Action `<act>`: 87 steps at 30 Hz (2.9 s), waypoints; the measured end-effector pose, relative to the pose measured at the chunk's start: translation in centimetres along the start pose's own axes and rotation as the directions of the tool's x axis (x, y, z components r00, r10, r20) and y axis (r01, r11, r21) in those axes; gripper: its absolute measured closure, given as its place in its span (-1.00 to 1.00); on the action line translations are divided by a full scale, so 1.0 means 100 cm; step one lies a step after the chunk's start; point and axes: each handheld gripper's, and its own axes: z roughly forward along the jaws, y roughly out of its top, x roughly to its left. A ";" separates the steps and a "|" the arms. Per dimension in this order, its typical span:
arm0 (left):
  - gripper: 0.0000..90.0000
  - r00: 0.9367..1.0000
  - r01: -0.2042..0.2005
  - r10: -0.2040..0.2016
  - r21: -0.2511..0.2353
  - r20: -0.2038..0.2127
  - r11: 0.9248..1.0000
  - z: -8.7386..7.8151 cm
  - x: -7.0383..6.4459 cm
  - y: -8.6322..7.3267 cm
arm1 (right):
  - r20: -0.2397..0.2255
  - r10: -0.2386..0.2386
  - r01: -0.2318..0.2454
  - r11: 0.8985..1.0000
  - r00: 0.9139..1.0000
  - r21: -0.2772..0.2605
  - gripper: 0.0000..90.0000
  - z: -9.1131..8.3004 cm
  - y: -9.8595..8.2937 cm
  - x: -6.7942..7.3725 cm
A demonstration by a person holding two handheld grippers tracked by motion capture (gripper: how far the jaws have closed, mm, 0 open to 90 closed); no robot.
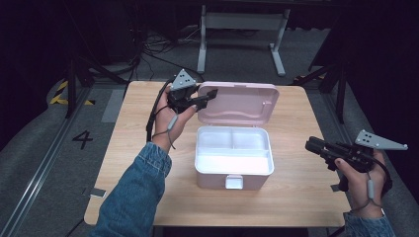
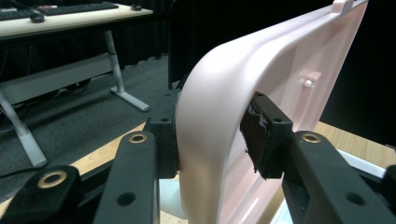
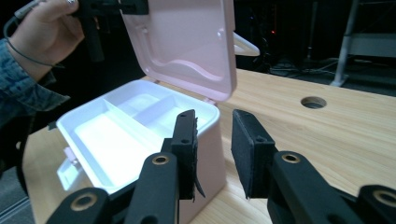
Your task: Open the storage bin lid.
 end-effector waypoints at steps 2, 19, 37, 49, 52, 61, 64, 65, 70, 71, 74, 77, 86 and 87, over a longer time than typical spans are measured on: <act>0.33 1.000 0.002 -0.002 0.011 -0.010 1.000 0.004 0.003 0.001 | 0.007 0.006 -0.006 1.000 1.000 0.002 0.59 0.000 -0.002 -0.003; 0.20 0.995 0.073 -0.071 0.035 -0.064 0.997 0.030 0.024 -0.003 | 0.026 0.030 -0.031 0.999 0.999 0.017 0.59 0.002 -0.008 -0.011; 0.15 0.990 0.117 -0.110 0.089 -0.090 0.989 0.054 0.048 -0.020 | 0.017 0.054 -0.055 0.998 0.998 0.010 0.53 0.001 -0.011 -0.012; 0.09 0.981 0.190 -0.184 0.121 -0.061 0.974 0.070 0.062 -0.037 | 0.062 0.070 -0.073 0.996 0.996 0.047 0.43 -0.002 -0.022 -0.014; 0.07 0.978 0.205 -0.198 0.128 -0.065 0.970 0.073 0.064 -0.041 | 0.062 0.073 -0.076 0.996 0.995 0.053 0.42 -0.002 -0.023 -0.014; -0.01 0.968 0.248 -0.237 0.173 -0.079 0.953 0.081 0.066 -0.050 | 0.049 0.086 -0.088 0.995 0.995 0.041 0.38 -0.001 -0.023 -0.014; -0.03 0.965 0.260 -0.249 0.181 -0.082 0.948 0.085 0.067 -0.052 | 0.046 0.089 -0.091 0.995 0.995 0.041 0.38 -0.001 -0.023 -0.014; -0.04 0.964 0.263 -0.251 0.187 -0.082 0.947 0.086 0.067 -0.053 | 0.045 0.091 -0.093 0.995 0.995 0.041 0.38 -0.001 -0.023 -0.014; -0.08 0.956 0.292 -0.279 0.204 -0.091 0.934 0.089 0.068 -0.056 | 0.039 0.090 -0.091 0.995 0.995 0.044 0.38 0.001 -0.023 -0.014; -0.09 0.956 0.292 -0.279 0.204 -0.091 0.934 0.089 0.068 -0.056 | 0.039 0.090 -0.091 0.995 0.995 0.044 0.38 0.001 -0.023 -0.014; -0.10 0.954 0.298 -0.283 0.214 -0.098 0.930 0.091 0.068 -0.056 | 0.038 0.091 -0.093 0.995 0.995 0.041 0.38 0.001 -0.023 -0.015; -0.12 0.950 0.310 -0.290 0.233 -0.115 0.922 0.093 0.067 -0.057 | 0.038 0.088 -0.090 0.995 0.995 0.040 0.37 0.001 -0.023 -0.015; -0.15 0.937 0.346 -0.317 0.283 -0.144 0.895 0.097 0.067 -0.061 | 0.032 0.093 -0.095 0.994 0.995 0.050 0.37 0.002 -0.023 -0.014; -0.16 0.937 0.348 -0.317 0.294 -0.149 0.890 0.098 0.067 -0.061 | 0.032 0.089 -0.091 0.995 0.996 0.049 0.37 0.002 -0.024 -0.014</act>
